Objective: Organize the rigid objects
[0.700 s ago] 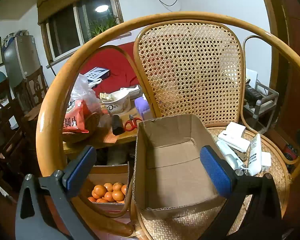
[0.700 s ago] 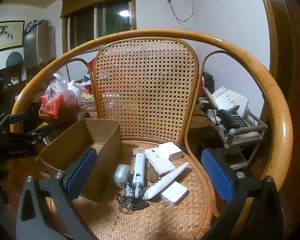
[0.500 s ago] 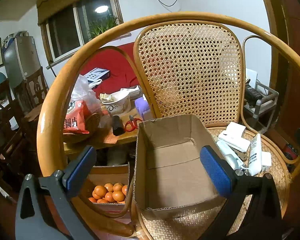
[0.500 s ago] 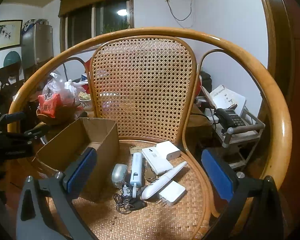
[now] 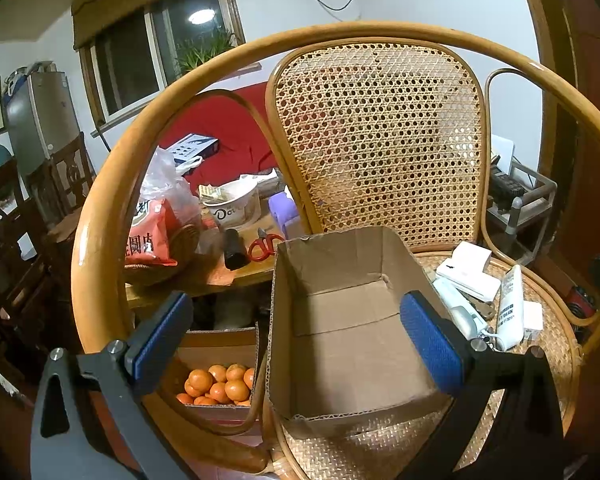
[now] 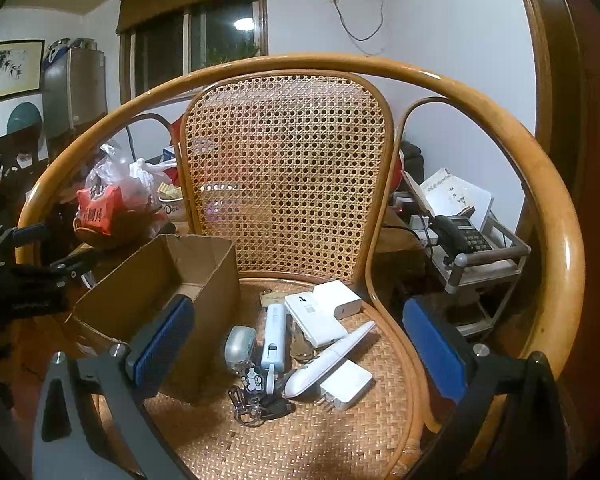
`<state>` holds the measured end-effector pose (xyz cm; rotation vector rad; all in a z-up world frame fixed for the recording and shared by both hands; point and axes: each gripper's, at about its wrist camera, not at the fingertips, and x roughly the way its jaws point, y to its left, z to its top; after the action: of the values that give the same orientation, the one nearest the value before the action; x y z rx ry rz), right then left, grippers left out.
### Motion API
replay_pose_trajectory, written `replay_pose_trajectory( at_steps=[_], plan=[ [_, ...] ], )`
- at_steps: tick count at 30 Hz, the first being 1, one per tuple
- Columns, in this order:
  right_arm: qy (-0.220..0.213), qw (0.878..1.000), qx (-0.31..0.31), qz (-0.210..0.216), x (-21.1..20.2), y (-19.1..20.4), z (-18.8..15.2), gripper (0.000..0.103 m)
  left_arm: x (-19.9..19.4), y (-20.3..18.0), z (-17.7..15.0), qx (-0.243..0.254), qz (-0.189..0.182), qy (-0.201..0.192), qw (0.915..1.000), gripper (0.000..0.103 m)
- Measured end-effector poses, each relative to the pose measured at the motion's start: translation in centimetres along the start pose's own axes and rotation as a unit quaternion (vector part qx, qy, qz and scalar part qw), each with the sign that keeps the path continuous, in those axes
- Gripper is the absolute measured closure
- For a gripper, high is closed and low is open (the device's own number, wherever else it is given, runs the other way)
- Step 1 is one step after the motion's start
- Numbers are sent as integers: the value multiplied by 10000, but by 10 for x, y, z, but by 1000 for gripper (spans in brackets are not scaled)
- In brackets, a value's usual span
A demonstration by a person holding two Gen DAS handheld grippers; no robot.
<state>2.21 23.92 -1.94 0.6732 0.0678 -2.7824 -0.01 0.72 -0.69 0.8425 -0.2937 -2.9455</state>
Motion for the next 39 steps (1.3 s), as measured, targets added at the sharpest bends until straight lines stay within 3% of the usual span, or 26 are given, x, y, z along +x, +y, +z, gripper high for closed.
replay_pose_trajectory(
  at_steps=[10,19,30,39],
  plan=[
    [-12,10000,-17,15,0,1,1,0,0,0,1,21,117,-67,9999,1],
    [-7,10000,-23,38,-1,1,0,0,13,3,2,-7,128,105,9999,1],
    [170,9997,154,48,10,-3,0,0,52,3,13,-113,126,424,9990,1],
    [448,9984,347,53,32,-11,4,0,83,-2,13,153,472,651,9966,1]
  ],
)
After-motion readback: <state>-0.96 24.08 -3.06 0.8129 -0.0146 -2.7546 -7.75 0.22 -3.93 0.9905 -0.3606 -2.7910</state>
